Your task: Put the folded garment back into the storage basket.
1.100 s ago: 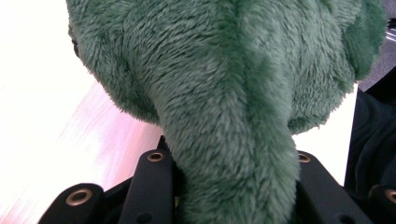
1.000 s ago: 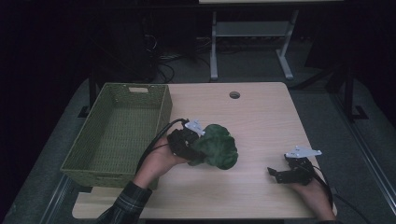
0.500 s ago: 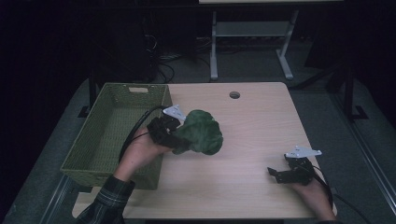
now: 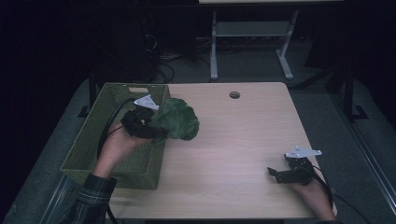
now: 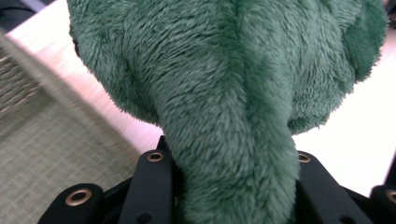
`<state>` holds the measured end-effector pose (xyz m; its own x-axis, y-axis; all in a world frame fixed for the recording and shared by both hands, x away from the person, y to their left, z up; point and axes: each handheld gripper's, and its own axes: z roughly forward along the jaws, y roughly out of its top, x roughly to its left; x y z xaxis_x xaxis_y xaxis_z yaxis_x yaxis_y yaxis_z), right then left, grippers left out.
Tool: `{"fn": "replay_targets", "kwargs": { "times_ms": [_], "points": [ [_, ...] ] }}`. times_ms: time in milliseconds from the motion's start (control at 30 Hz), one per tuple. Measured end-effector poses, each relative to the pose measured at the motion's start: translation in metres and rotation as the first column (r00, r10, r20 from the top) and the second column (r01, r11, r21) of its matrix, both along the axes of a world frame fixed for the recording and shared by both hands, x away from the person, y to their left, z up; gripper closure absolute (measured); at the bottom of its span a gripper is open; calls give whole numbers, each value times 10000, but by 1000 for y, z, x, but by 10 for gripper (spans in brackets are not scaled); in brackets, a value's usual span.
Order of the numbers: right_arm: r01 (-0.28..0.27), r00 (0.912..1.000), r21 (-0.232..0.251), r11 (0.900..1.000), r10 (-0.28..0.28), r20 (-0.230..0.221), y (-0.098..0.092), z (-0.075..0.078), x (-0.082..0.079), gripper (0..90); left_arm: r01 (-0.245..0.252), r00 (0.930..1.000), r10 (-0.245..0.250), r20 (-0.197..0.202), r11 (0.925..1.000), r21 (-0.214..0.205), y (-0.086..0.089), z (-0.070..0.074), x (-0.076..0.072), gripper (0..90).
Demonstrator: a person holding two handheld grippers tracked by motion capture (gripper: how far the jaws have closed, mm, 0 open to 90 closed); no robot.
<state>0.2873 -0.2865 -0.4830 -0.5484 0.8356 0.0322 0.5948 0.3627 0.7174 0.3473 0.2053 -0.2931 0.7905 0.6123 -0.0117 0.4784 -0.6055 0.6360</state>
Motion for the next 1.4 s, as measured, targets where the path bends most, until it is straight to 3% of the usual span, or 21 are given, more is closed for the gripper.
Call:
{"fn": "replay_targets", "kwargs": {
  "times_ms": [333, 567, 700, 800, 967, 1100, 1300, 1400],
  "points": [
    [0, 10000, -1, 10000, 0, -1, 0, 0, 0, 96, -1219, 9921, 1218, 288, 9925, -2, 39, 0, 1, 662],
    [-13, 10000, -16, 10000, 13, -11, 0, 0, 0, 96, -2252, 9740, 2243, 311, 9738, 302, 68, -14, -3, 662],
    [-9, 10000, -15, 10000, 9, -17, 0, 0, 0, 96, -2870, 9577, 2856, 363, 9570, 410, 83, -26, -2, 662],
    [-12, 10000, -15, 10000, 12, -17, 0, 0, 0, 96, -3181, 9480, 3176, 180, 9474, 354, 94, -36, 0, 662],
    [-13, 10000, -17, 10000, 13, -16, 0, 0, 0, 96, -3567, 9339, 3574, -72, 9330, 469, 108, -55, 6, 661],
    [-11, 10000, -15, 10000, 11, -17, 0, 0, 0, 96, -3609, 9314, 3629, -293, 9309, 567, 113, -72, 12, 659],
    [-21, 10000, -28, 10000, 21, 12, 0, 0, 0, 96, -3816, 9208, 3852, -610, 9222, 627, 117, -94, 20, 656],
    [-24, 10000, -30, 10000, 24, 21, 0, 0, 0, 96, -3770, 9215, 3820, -704, 9232, 747, 116, -98, 23, 649]
  ]
}}
